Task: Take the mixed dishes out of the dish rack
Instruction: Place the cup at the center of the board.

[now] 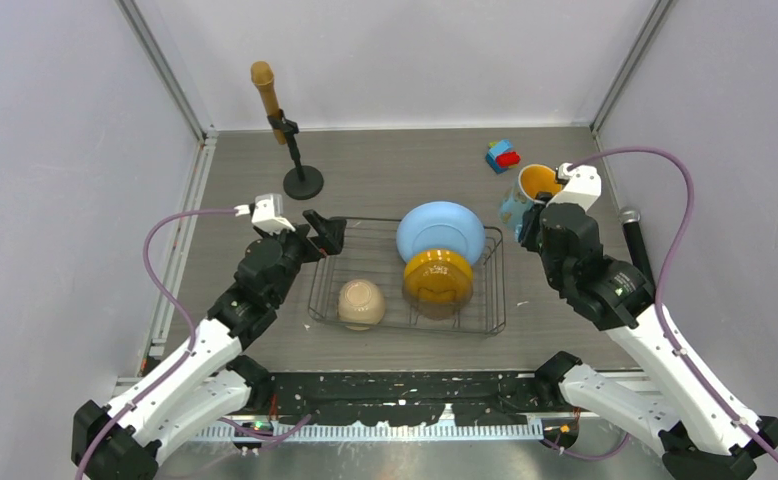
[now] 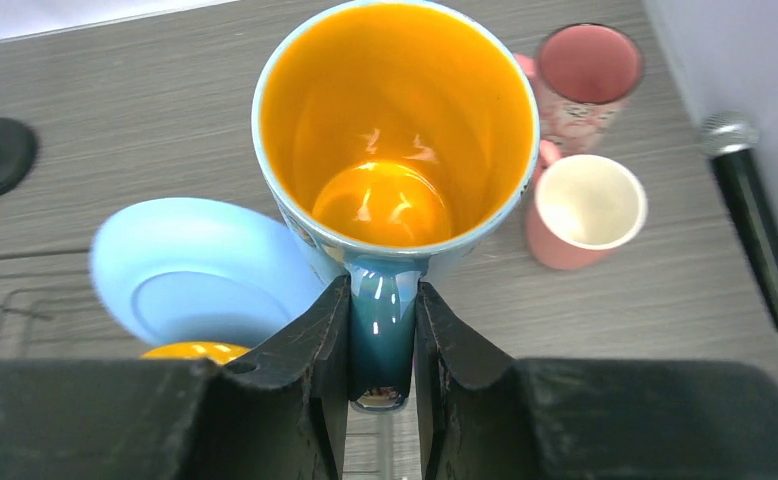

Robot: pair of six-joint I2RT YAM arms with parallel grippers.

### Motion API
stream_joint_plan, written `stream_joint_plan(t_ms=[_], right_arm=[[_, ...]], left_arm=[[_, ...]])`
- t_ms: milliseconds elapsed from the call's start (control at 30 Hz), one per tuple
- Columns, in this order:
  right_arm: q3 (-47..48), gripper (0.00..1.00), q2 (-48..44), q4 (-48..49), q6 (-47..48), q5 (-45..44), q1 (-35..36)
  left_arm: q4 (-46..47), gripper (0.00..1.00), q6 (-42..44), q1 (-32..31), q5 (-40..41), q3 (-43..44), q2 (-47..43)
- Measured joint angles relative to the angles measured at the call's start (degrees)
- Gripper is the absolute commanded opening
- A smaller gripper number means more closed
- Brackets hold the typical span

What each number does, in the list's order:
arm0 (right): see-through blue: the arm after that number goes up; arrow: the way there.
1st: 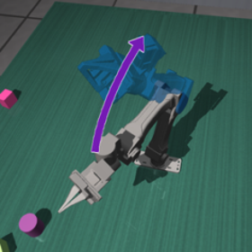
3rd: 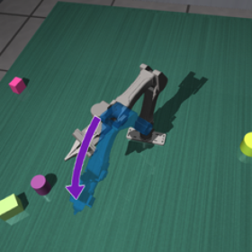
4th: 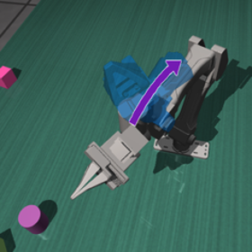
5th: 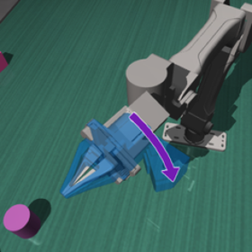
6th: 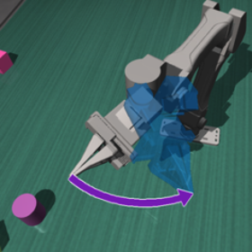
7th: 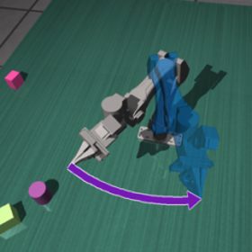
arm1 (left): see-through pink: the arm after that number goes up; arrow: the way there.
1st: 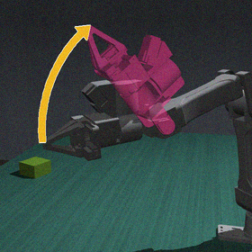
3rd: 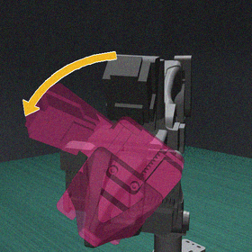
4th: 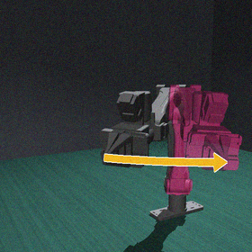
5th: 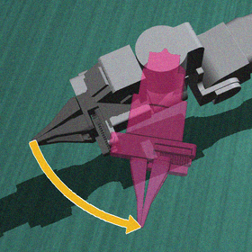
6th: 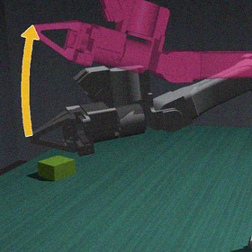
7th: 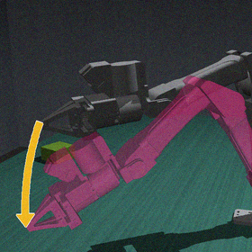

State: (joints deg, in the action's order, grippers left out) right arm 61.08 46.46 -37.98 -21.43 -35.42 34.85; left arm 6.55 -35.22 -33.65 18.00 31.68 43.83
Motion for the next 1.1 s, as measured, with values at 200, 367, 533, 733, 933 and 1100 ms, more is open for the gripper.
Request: stream_joint_plan(t_ms=[200,367,533,733,933,1100], right_arm=[[0.44,0.01,1.27,-6.73,-0.83,-9.11,0.0],[-1.18,0.01,3.45,-8.11,-1.42,-13.77,-0.33],[-6.71,0.01,4.31,-2.62,-1.22,-9.03,-6.01],[-17.66,0.01,6.95,7.45,-2.23,4.57,-18.71],[-21.9,0.01,9.84,12.41,-1.53,9.92,-19.39],[-25.09,0.01,10.97,20.81,-0.52,11.72,-19.39]], left_arm=[[-0.11,1.0,0.28,0.0,0.02,0.0,1.44],[-0.59,1.0,1.01,0.0,0.04,0.0,1.57],[-1.86,1.0,1.22,0.0,0.26,0.0,1.16],[-4.35,1.0,1.25,0.0,0.94,0.0,-1.86],[-5.14,1.0,1.22,0.02,1.55,0.0,-3.48],[-5.25,1.0,1.25,0.0,1.53,0.0,-3.32]])
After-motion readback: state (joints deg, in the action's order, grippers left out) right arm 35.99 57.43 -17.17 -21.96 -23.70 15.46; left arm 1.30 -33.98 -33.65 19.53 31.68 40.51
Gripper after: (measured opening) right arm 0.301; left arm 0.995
